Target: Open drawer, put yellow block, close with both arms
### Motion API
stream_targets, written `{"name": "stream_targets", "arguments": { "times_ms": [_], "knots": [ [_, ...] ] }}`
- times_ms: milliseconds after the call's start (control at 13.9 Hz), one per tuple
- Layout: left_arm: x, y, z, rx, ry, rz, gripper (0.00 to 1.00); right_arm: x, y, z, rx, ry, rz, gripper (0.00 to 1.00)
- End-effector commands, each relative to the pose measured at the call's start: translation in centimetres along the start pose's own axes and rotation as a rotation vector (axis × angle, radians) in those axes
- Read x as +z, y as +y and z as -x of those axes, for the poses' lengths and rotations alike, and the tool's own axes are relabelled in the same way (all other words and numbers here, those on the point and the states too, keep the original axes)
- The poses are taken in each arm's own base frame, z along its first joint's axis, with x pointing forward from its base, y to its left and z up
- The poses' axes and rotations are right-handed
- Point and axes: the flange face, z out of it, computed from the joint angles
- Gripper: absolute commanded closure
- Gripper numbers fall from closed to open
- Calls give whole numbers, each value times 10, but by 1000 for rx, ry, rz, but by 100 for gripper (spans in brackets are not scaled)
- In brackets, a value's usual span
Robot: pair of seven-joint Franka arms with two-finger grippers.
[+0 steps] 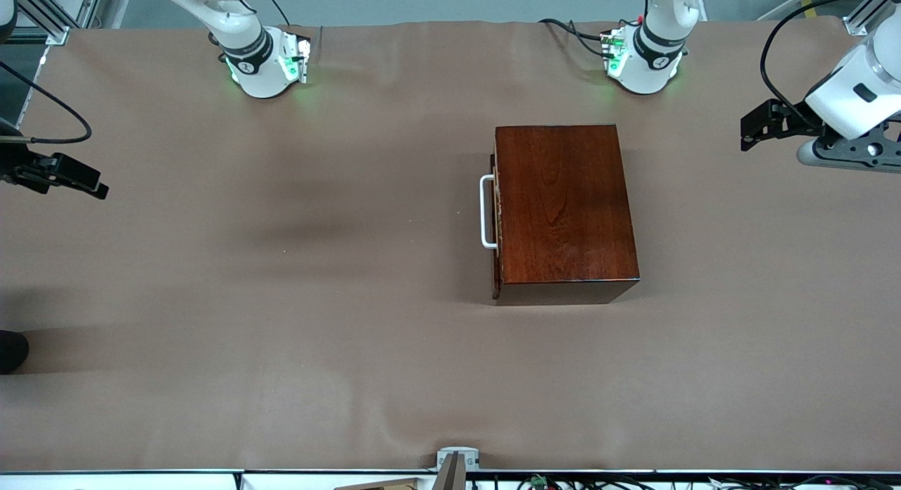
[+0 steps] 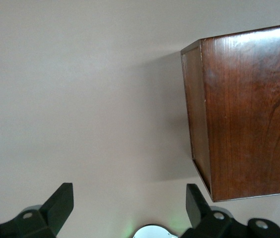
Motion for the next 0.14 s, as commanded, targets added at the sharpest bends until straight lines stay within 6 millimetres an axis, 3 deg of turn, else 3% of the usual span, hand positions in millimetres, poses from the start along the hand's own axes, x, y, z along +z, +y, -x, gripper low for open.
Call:
{"name": "stream_targets", "arguments": {
  "times_ms": [0, 72],
  "knots": [
    [-6, -1, -1, -9, 26, 9, 0, -6, 1, 4, -3, 4, -18, 0],
    [-6, -1, -1, -9, 26, 9, 0, -6, 1, 4, -3, 2, -18, 0]
  ]
}}
